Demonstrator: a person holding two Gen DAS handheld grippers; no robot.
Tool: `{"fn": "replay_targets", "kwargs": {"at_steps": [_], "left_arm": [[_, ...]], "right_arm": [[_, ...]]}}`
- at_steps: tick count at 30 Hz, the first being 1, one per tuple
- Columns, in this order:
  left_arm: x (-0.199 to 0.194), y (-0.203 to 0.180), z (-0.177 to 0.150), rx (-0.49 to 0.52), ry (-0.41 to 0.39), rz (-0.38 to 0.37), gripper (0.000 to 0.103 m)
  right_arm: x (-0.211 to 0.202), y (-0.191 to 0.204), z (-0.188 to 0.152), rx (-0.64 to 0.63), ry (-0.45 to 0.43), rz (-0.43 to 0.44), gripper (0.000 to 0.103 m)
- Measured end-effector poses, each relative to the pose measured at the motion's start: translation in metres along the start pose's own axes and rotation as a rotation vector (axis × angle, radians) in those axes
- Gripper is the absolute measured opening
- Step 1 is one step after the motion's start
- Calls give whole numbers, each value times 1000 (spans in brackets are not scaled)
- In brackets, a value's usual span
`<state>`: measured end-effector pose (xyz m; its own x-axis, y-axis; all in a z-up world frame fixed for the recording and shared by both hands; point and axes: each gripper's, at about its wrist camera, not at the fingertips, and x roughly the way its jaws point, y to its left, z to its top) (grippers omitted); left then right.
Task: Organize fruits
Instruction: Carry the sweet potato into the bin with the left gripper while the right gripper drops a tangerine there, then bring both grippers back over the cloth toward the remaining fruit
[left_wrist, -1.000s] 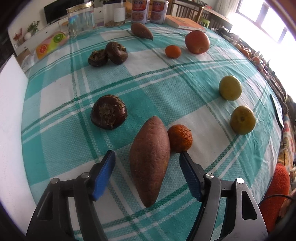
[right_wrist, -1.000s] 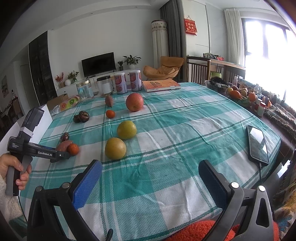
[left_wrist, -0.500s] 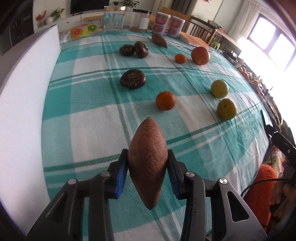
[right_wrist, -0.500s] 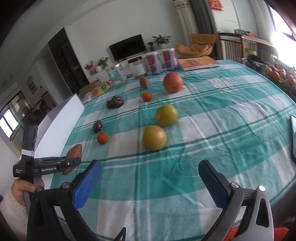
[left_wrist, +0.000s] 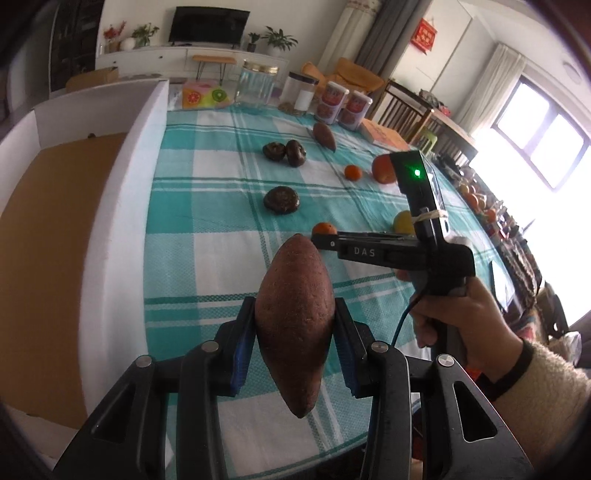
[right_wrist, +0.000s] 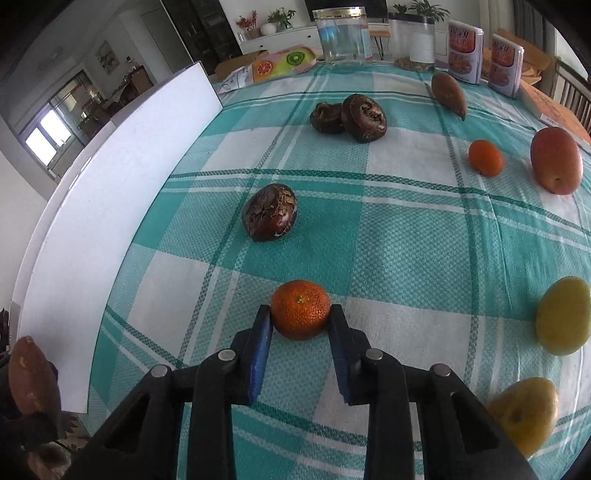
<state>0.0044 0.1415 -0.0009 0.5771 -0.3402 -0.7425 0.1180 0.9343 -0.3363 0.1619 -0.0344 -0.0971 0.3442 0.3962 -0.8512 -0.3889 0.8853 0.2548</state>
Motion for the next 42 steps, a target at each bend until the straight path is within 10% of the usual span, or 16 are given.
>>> {"fn": "replay_targets", "kwargs": {"at_steps": [4, 10, 20, 24, 37, 42], "left_arm": [[-47, 26, 14, -48, -90, 8, 41], [-84, 97, 25, -116, -150, 247, 41], [-77, 186, -17, -347, -77, 487, 45], [-83, 181, -19, -365, -122, 530, 92], [-60, 77, 24, -68, -321, 379, 96], [-24, 51, 32, 17, -300, 467, 96]], "right_arm": [[-37, 25, 0, -24, -54, 62, 30], [-85, 133, 21, -175, -120, 275, 30], [-27, 266, 18, -331, 19, 390, 35], [-31, 247, 16, -270, -29, 373, 81], [-87, 43, -72, -41, -265, -89, 95], [-111, -5, -120, 103, -342, -158, 95]]}}
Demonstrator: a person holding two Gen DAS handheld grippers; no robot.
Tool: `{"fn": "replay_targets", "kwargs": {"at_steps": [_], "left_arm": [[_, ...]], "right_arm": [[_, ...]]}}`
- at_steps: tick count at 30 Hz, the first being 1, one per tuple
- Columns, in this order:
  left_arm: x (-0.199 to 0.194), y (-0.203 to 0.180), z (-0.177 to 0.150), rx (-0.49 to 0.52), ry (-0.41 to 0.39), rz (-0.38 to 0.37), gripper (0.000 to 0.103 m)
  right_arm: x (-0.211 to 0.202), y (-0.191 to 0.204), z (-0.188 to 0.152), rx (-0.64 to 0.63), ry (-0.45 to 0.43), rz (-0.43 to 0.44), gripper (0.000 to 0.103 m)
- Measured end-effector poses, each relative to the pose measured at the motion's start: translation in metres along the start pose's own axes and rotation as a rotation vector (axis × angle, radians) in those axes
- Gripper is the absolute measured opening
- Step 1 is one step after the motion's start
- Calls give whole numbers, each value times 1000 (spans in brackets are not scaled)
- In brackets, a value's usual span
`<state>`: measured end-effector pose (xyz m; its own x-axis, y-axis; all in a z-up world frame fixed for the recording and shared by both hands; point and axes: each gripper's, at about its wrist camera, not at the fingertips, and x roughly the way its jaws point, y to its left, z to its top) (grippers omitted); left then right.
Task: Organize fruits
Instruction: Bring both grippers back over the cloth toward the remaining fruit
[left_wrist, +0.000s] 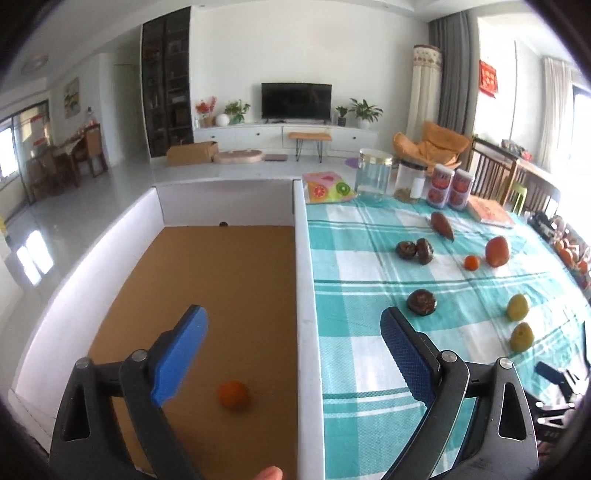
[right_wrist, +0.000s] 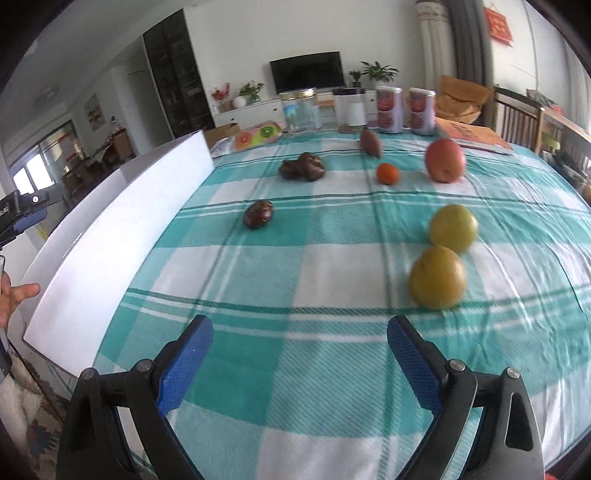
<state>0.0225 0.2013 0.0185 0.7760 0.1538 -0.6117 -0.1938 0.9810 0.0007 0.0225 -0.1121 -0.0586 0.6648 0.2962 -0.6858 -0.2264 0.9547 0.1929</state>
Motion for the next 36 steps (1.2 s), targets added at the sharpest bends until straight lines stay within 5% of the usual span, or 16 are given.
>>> {"fn": "replay_targets", "kwargs": {"at_steps": [5, 18, 21, 24, 27, 31, 36], "left_arm": [[15, -21, -10, 63, 87, 10, 96], [-4, -29, -22, 115, 85, 24, 96], [-13, -32, -14, 96, 40, 74, 96], [-42, -46, -5, 114, -101, 114, 96], [-64, -68, 1, 145, -161, 12, 99], [-58, -107, -9, 173, -73, -189, 102], [0, -157, -42, 197, 154, -369, 102]], "right_arm": [[-36, -17, 7, 64, -164, -54, 102], [-41, -22, -2, 108, -189, -64, 102], [-47, -43, 6, 172, -171, -72, 102], [-52, -73, 19, 193, -123, -194, 102], [-50, -114, 26, 197, -49, -341, 102], [-43, -173, 20, 201, 66, -509, 102], [-50, -221, 6, 382, 96, -432, 102]]}}
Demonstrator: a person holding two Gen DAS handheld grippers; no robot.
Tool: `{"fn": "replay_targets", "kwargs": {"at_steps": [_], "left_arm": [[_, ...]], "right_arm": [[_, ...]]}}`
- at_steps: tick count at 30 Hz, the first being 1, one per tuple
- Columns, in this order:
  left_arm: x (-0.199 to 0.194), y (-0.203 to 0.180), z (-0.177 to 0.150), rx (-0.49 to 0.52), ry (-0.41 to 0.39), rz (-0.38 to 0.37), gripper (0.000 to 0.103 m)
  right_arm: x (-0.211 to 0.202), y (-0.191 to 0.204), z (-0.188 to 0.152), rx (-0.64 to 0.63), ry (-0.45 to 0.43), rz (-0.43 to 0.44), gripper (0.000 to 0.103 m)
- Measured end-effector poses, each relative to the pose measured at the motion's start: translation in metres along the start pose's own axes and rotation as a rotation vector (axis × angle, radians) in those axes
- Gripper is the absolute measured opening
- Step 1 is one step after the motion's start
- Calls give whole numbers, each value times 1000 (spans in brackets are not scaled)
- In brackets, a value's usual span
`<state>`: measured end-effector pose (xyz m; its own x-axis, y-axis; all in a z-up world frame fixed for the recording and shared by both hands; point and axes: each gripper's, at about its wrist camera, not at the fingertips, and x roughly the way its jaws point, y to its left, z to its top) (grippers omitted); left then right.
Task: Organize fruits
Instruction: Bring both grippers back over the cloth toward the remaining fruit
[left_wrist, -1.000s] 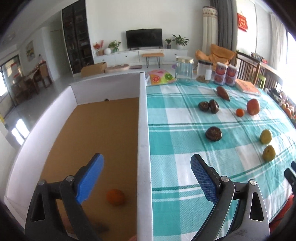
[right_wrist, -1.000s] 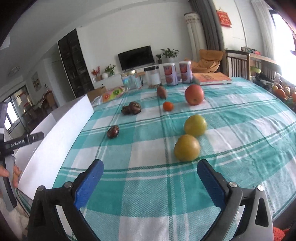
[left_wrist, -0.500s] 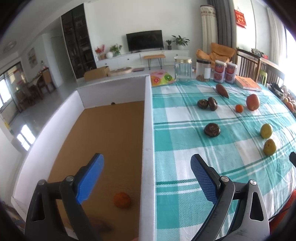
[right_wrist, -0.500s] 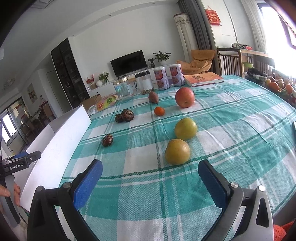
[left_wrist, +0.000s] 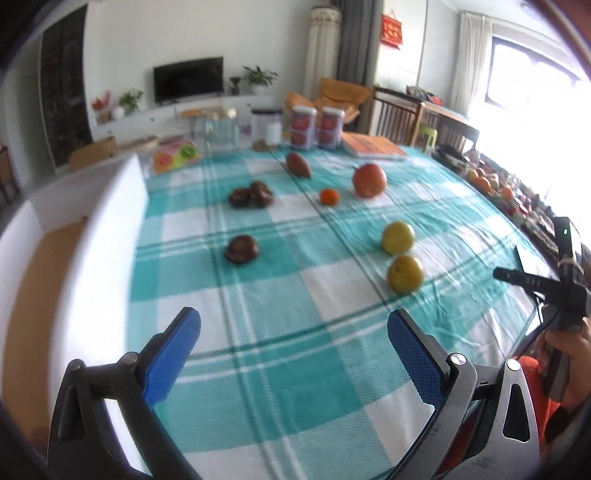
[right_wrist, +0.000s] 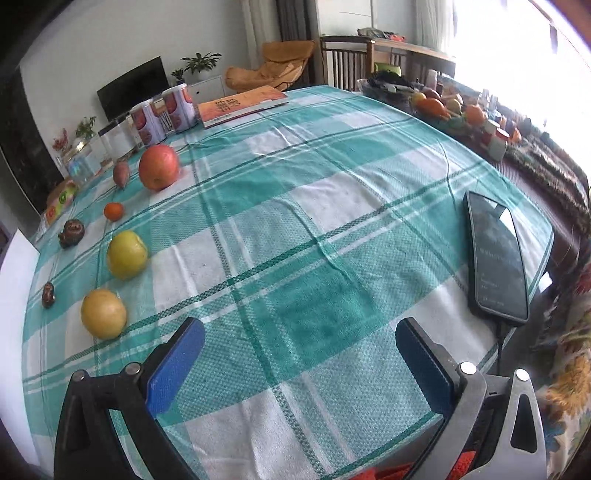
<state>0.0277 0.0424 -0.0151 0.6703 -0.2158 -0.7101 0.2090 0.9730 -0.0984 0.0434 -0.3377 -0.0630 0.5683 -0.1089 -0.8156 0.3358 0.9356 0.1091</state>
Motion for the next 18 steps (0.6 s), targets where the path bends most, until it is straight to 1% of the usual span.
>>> {"fn": "replay_targets", "kwargs": {"at_steps": [2, 3, 5, 9, 11, 13, 15, 18], "left_arm": [[32, -5, -6, -16, 72, -17, 101], [47, -4, -8, -26, 104, -9, 101], [71, -1, -12, -34, 143, 20, 101], [94, 2, -19, 12, 176, 92, 101], [96, 3, -22, 28, 170, 101, 101], [94, 4, -24, 30, 159, 100, 101], [94, 5, -24, 31, 154, 101, 102], [95, 5, -23, 27, 147, 102, 102]], "right_arm": [[2, 1, -1, -5, 16, 4, 102], [1, 3, -1, -9, 18, 2, 102], [0, 10, -3, -13, 15, -1, 102], [3, 19, -5, -29, 12, -32, 102], [2, 17, -5, -18, 8, -20, 102], [-2, 12, -5, 8, -8, 6, 102], [-7, 7, -6, 64, -12, 44, 102], [-13, 11, -12, 186, -4, 185, 102]]}}
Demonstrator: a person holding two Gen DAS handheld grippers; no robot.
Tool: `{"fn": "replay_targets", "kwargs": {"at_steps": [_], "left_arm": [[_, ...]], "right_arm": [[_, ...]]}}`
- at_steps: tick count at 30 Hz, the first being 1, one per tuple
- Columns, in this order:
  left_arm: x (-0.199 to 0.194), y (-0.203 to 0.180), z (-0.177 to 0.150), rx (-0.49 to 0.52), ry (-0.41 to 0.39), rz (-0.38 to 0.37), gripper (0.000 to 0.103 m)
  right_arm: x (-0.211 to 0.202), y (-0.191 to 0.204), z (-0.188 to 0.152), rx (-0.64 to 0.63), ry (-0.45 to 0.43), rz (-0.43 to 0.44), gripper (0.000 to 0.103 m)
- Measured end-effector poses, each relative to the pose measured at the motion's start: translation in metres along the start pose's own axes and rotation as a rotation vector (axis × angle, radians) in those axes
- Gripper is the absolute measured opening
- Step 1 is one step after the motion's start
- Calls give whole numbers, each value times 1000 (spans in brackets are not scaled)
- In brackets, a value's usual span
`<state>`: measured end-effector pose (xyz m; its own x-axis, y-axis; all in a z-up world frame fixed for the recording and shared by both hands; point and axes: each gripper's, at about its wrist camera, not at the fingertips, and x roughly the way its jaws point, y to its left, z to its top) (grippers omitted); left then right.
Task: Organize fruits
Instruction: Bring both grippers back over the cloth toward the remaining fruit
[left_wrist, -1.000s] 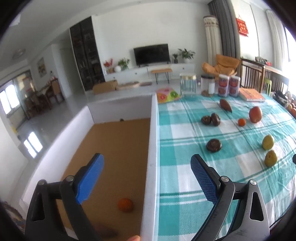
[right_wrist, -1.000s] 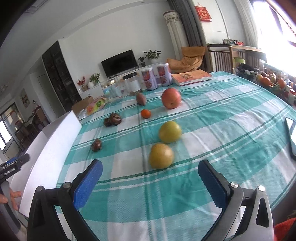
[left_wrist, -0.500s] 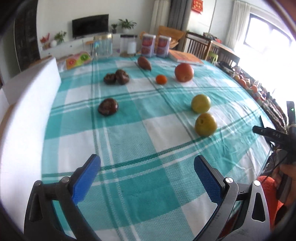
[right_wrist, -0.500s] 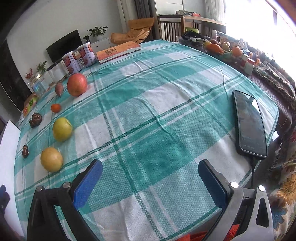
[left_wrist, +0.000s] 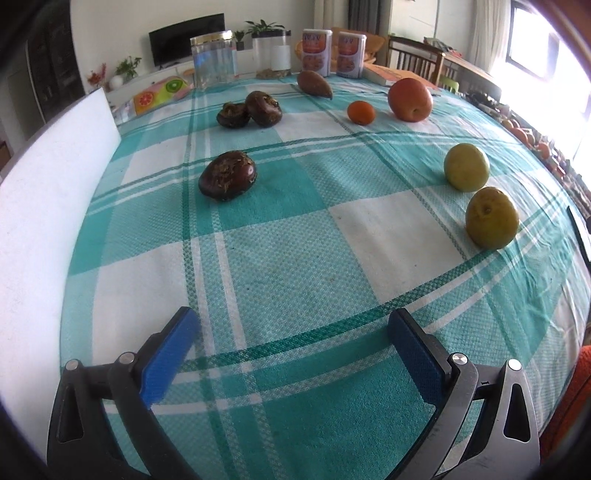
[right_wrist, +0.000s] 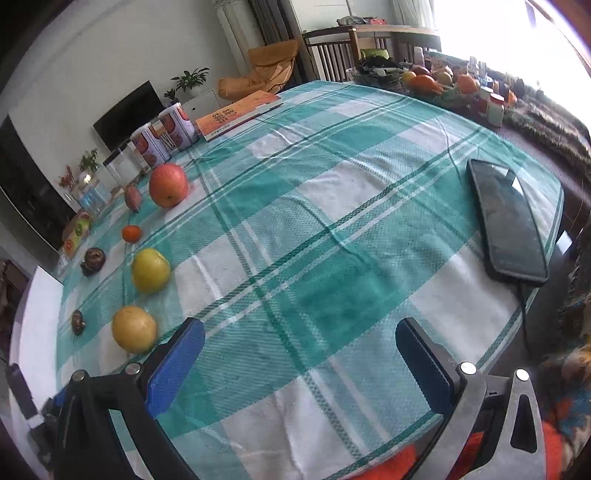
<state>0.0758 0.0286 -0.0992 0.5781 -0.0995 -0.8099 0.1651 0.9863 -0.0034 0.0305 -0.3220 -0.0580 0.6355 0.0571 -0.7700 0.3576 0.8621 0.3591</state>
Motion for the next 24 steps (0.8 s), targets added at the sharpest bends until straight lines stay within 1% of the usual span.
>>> {"fn": "replay_targets", "kwargs": {"at_steps": [1, 2, 4, 6, 9, 13, 17, 21, 24], "left_arm": [[1, 0, 1, 0, 0, 1, 103], [1, 0, 0, 0, -1, 2, 103], [1, 1, 1, -1, 0, 0, 103], [1, 0, 1, 0, -1, 1, 103], [1, 0, 1, 0, -1, 3, 103], [1, 0, 0, 0, -1, 2, 103], [1, 0, 0, 0, -1, 2, 103], [1, 0, 0, 0, -1, 2, 103], [1, 0, 0, 0, -1, 2, 103]], "right_arm": [[0, 7, -4, 14, -5, 35, 102], [0, 13, -8, 19, -23, 52, 102], [1, 27, -20, -5, -73, 42, 102], [0, 40, -27, -65, -104, 10, 102], [-12, 55, -32, -147, -165, 42, 102], [-10, 59, -35, -182, -135, 109, 102], [-6, 59, -35, -180, -125, 100, 102], [-6, 63, -37, -200, -129, 82, 102], [-4, 65, -37, -214, -117, 69, 102]]}}
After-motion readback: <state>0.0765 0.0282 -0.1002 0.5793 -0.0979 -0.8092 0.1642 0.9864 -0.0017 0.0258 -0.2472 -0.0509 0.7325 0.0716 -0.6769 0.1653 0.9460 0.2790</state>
